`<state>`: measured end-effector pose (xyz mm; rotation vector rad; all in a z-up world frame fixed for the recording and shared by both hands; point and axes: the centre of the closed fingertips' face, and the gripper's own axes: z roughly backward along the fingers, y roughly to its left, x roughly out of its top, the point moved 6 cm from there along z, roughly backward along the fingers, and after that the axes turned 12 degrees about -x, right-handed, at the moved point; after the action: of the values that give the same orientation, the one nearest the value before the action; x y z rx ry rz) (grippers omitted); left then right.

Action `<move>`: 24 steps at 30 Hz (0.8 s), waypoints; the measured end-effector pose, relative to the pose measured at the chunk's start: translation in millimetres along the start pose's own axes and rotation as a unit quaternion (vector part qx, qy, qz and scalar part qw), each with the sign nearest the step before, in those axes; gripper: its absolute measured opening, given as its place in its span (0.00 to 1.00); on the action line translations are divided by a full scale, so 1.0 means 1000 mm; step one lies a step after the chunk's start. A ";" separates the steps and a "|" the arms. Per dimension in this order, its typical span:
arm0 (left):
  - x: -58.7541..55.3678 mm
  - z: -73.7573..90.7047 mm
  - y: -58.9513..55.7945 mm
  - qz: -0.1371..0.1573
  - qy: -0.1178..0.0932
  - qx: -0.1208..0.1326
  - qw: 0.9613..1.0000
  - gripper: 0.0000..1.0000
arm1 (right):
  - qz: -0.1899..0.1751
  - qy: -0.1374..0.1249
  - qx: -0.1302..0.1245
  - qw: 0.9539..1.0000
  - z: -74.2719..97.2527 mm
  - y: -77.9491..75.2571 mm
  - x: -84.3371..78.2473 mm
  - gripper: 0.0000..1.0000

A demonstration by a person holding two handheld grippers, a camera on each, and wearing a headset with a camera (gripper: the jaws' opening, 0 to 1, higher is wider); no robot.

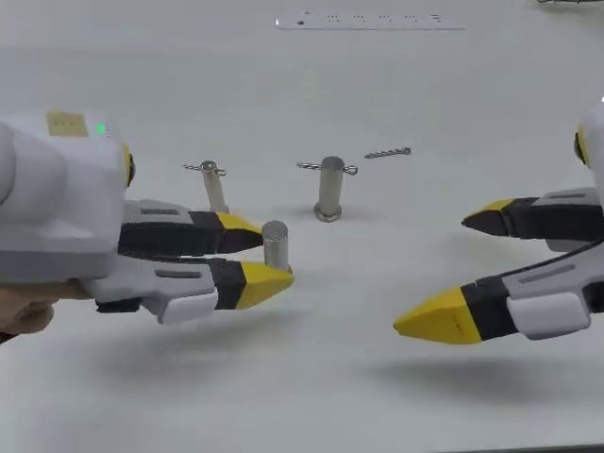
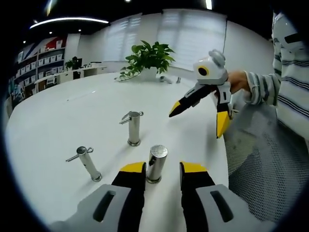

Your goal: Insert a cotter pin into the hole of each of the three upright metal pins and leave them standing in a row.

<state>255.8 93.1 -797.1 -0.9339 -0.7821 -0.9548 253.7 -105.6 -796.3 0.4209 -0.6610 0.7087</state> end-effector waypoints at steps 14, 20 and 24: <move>-0.008 0.027 -0.019 0.047 -0.011 0.024 0.999 0.59 | -0.008 -0.016 0.003 1.000 0.002 -0.007 -0.002 0.99; -0.013 0.037 -0.025 0.068 -0.017 0.034 0.997 0.71 | -0.008 -0.017 0.005 1.000 0.001 -0.007 -0.002 0.99; -0.015 0.040 -0.027 0.082 -0.014 0.038 0.996 0.79 | -0.013 -0.019 0.002 1.000 0.001 -0.008 0.000 1.00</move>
<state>219.4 127.0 -786.5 -0.9317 -0.7477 -0.7659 259.6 -111.7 -796.7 0.4468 -0.6898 0.6786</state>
